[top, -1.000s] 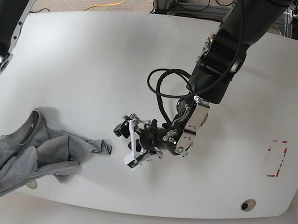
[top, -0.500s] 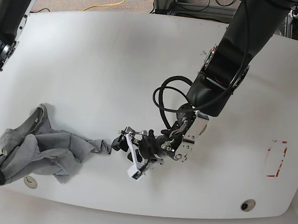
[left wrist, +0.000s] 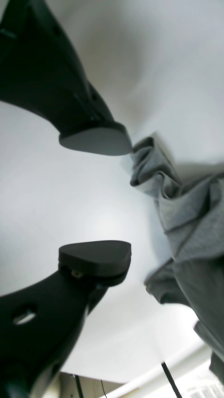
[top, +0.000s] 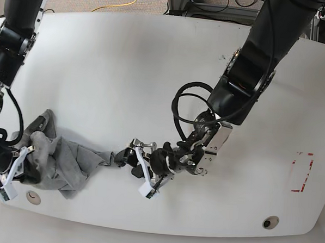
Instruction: Layout the t-shirt on the table in an organized manner, then fold the t-shirt properly
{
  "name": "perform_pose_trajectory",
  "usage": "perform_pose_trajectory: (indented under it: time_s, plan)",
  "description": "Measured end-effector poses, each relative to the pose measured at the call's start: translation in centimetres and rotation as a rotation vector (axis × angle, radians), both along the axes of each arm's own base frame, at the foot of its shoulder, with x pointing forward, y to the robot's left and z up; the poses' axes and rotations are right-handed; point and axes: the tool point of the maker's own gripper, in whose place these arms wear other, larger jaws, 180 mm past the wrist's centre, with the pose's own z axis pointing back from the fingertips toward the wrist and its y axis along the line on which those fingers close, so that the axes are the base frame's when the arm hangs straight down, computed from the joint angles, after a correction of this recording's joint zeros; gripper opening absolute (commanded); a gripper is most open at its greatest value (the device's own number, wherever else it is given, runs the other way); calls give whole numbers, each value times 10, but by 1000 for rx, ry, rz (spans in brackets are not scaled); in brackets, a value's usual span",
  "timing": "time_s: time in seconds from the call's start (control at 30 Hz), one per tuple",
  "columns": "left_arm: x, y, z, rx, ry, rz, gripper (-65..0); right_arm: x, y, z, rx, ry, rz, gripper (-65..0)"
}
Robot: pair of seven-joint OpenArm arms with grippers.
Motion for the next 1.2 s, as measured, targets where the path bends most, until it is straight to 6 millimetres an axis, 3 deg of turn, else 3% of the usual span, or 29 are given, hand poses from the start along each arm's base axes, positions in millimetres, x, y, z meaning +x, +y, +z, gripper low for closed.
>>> perform_pose_trajectory:
  time_s: [0.17,0.27,0.4,0.5,0.6,0.7,0.9,1.2]
  plan:
    - [1,39,16,5,-60,17,-247,-22,6,-46,-8,114,9,-650]
    - [-3,52,18,32,-75,14,-247,-38,5,-58,-33,134,8,-650]
    - [-13,42,24,27,-85,-24,-247,-62,0,-65,-5,112,-19,-650]
    - [-19,32,32,4,-103,-50,-247,-88,5,-95,-28,198,-21,-650]
    - [-23,27,38,-7,-119,-65,-247,-111,29,-126,3,274,6,-650]
    - [-22,33,43,-4,-137,-69,-247,-124,71,-144,78,304,77,-650]
    - [-12,53,53,3,-167,-18,-247,-137,134,-157,178,322,192,-650]
    - [-3,55,75,-55,-197,9,-247,-170,217,-179,267,418,355,-650]
